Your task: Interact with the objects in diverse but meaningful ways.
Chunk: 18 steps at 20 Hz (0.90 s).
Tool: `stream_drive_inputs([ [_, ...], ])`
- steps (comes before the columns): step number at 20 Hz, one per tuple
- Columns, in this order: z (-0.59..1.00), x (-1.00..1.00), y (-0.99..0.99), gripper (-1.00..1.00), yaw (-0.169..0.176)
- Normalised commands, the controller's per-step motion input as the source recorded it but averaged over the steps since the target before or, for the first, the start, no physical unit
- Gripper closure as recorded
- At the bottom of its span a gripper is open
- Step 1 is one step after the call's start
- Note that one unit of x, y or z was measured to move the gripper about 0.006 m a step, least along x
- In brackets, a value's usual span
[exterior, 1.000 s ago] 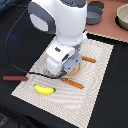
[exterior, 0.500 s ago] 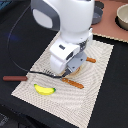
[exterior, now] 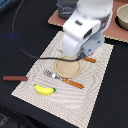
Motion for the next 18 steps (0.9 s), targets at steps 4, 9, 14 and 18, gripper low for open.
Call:
stream_drive_inputs([
  [4, 0.20, -0.20, 0.83, 1.00, 0.087],
  [9, 0.07, -0.26, 0.81, 1.00, 0.091],
  [14, 0.00, -0.39, 0.74, 1.00, 0.098],
  [18, 0.00, -0.47, 0.68, 1.00, 0.110],
])
